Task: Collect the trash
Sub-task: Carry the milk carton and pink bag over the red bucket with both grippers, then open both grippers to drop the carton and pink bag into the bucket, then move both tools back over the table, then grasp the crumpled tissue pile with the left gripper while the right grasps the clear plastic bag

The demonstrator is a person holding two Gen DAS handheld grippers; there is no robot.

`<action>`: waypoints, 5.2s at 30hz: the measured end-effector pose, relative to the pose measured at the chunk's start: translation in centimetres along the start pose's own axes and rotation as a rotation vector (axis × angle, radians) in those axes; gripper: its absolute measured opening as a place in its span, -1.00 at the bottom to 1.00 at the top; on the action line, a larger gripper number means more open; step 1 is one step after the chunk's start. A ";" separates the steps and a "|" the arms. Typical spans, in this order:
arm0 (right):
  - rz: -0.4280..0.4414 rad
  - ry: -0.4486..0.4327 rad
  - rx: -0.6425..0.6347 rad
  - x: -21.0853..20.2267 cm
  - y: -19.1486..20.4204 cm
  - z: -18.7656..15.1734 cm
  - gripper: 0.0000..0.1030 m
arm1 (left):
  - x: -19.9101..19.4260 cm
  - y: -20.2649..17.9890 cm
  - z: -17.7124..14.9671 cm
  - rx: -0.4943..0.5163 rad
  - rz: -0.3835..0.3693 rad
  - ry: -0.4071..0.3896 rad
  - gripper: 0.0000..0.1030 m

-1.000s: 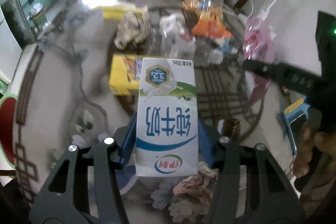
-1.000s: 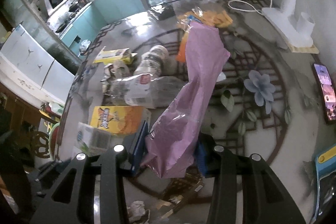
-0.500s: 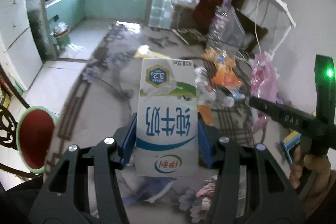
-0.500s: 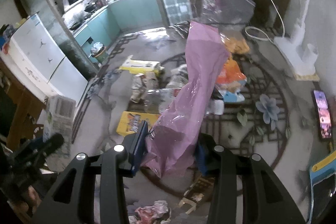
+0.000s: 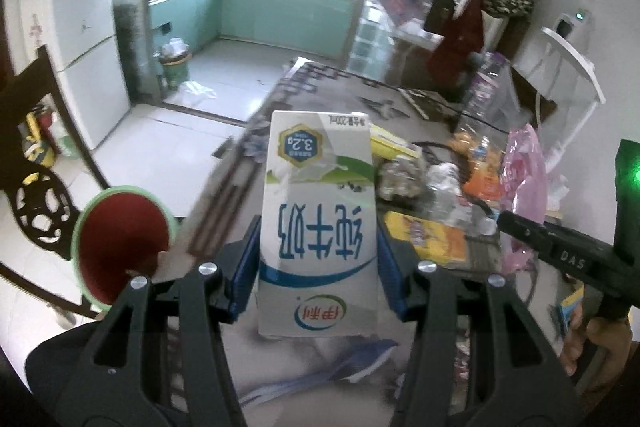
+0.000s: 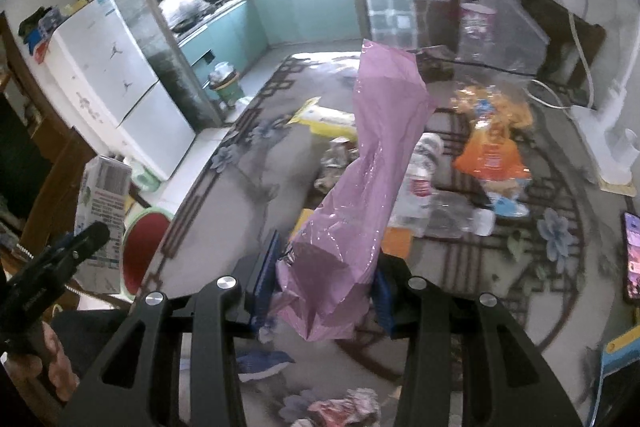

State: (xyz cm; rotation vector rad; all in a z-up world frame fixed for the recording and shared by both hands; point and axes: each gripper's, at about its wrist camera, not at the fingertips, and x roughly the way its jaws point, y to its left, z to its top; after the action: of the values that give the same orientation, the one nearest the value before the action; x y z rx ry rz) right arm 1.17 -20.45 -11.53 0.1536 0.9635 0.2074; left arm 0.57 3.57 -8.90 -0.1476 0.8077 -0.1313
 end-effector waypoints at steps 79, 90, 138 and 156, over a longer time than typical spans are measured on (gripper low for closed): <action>0.424 0.226 -0.236 16.4 26.0 2.4 0.45 | 1.4 27.5 2.8 -0.364 0.276 -0.001 0.56; 0.347 0.107 -0.135 8.7 18.1 1.4 0.55 | 0.8 24.0 1.1 -0.303 0.309 0.033 0.56; -0.060 0.214 0.100 0.6 -11.1 -10.6 -0.05 | 10.1 -10.0 -11.3 0.229 -0.277 0.568 0.72; -0.017 0.141 0.120 0.6 -7.6 -8.9 -0.04 | 10.0 -6.8 -10.0 0.140 -0.214 0.459 -0.22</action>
State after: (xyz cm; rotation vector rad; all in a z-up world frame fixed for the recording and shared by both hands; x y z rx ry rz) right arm -5.00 -27.34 -18.67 0.2439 1.1176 0.1460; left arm -0.27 -5.63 -21.62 -0.0708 1.2351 -0.4338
